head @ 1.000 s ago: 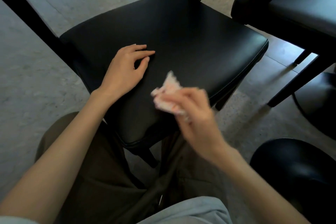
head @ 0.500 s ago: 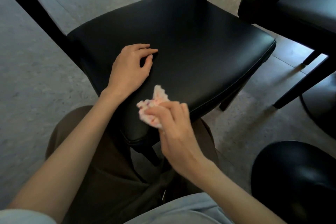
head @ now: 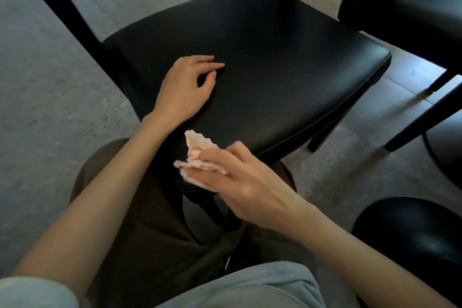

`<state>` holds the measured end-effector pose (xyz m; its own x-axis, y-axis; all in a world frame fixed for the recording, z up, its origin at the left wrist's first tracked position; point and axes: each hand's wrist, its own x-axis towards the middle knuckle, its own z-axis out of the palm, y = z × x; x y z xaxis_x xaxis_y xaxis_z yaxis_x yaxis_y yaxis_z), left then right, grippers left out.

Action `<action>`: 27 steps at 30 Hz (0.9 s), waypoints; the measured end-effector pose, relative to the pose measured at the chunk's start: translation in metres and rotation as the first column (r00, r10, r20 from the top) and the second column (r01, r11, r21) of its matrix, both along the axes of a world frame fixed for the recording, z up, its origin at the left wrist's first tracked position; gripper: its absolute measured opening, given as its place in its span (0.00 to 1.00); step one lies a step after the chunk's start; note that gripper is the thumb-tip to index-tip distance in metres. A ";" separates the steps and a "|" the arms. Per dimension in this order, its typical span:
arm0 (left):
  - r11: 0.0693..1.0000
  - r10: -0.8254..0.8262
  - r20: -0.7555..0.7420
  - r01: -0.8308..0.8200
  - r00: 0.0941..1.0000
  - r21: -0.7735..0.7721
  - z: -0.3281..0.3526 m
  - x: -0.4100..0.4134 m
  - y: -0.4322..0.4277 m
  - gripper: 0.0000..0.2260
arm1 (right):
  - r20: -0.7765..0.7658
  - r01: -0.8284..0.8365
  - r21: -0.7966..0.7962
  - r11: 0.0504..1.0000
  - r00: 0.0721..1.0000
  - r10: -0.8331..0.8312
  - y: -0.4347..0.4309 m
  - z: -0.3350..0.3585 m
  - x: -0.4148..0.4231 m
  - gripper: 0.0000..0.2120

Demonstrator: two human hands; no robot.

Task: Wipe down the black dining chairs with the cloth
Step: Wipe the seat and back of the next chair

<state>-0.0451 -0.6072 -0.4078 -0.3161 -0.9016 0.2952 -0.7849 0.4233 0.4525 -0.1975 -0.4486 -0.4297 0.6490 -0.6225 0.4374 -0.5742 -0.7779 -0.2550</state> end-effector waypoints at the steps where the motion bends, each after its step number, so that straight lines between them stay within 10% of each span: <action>1: 1.000 -0.004 0.002 0.004 1.000 -0.001 0.000 0.001 0.000 0.14 | -0.029 -0.012 -0.060 0.998 1.000 0.010 -0.003 -0.001 -0.005 0.19; 11: 1.000 0.003 0.020 -0.004 1.000 0.010 0.002 0.000 0.000 0.15 | 0.084 0.375 -0.240 0.896 0.927 -0.365 -0.016 0.000 -0.065 0.17; 20: 1.000 -0.010 0.017 0.009 1.000 0.017 0.000 0.001 0.001 0.15 | -0.213 -0.019 -0.422 0.906 0.974 -0.079 -0.003 -0.029 -0.037 0.25; 27: 1.000 0.012 0.018 -0.013 1.000 0.019 0.005 -0.002 0.004 0.15 | 0.039 0.434 -0.455 0.777 0.882 -0.470 -0.028 -0.013 -0.111 0.21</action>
<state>-0.0475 -0.6029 -0.4029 -0.3097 -0.9111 0.2719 -0.7982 0.4045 0.4463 -0.3086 -0.4768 -0.4423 0.3822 -0.6057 0.6979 -0.8911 -0.4415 0.1049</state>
